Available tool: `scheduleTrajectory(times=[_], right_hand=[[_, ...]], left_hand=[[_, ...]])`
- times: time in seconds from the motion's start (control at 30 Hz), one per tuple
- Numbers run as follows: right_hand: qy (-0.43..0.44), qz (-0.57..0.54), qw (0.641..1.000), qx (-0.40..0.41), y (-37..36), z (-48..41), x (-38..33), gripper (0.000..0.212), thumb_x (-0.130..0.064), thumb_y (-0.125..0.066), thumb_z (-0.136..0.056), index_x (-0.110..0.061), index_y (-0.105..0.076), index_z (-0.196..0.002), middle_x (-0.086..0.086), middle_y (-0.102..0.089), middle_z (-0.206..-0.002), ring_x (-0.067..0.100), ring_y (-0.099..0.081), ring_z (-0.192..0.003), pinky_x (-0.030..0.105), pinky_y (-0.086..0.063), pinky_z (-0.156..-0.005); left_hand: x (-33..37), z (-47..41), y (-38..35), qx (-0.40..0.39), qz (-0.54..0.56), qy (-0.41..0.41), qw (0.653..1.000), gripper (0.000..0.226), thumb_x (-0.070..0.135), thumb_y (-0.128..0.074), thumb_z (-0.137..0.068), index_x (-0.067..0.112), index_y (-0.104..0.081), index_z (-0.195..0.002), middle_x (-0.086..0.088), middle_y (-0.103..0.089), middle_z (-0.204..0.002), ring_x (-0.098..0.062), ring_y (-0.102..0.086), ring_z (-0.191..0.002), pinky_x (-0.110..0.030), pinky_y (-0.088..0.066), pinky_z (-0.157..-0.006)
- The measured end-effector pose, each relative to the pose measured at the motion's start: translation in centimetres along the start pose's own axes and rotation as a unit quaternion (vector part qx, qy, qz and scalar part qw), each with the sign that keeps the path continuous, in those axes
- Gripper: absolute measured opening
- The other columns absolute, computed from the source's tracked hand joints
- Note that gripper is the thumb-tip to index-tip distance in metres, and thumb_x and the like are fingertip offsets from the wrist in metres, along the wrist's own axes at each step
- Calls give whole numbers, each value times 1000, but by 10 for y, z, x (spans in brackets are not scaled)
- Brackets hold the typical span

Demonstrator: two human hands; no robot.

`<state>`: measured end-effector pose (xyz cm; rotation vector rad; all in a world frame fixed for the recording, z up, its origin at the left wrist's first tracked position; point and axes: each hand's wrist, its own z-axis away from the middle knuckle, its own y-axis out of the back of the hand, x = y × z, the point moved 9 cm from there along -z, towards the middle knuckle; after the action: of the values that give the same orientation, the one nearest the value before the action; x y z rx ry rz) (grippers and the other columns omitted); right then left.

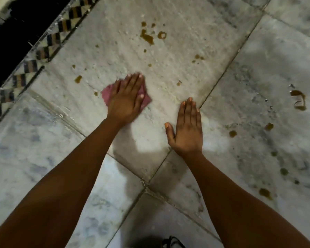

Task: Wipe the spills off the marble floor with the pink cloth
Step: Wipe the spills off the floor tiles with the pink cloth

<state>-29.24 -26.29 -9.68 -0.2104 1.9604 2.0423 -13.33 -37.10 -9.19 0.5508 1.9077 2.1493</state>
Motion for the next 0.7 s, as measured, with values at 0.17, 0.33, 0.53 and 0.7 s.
scheduleTrajectory(times=[0.17, 0.33, 0.53, 0.7], right_hand=[[1, -10, 1000, 0, 3, -1, -2, 73, -44, -27, -92, 3, -16, -147, 22, -14, -155, 32, -9, -145, 39, -7, -118], [-5, -7, 1000, -3, 1, 0, -1, 72, -43, -25, -93, 3, -14, -147, 22, -11, -155, 30, -7, -146, 41, -8, -118], [0, 1, 1000, -9, 0, -1, -2, 72, -42, -25, -93, 3, -13, -147, 22, -10, -156, 31, -5, -146, 42, -9, -119], [0, 9, 1000, -9, 0, -1, -2, 72, -42, -26, -92, 5, -17, -146, 25, -15, -154, 34, -11, -145, 43, -12, -118]], left_hand=[[59, -14, -5, -21, -2, -92, 996, 57, 36, -17, -94, 17, -23, -148, -4, -26, -154, -21, -23, -142, -39, -16, -113], [31, 64, -11, -46, -22, -193, 980, 55, 34, -22, -97, 13, -24, -147, -4, -27, -153, -20, -24, -141, -38, -16, -113], [-4, -17, 1, 3, -5, 9, 1000, 58, 38, -18, -94, 16, -22, -148, -3, -26, -154, -18, -20, -143, -37, -10, -114], [50, 41, -12, -17, -10, -68, 998, 59, 37, -22, -95, 11, -22, -147, -6, -23, -154, -21, -22, -142, -38, -12, -113]])
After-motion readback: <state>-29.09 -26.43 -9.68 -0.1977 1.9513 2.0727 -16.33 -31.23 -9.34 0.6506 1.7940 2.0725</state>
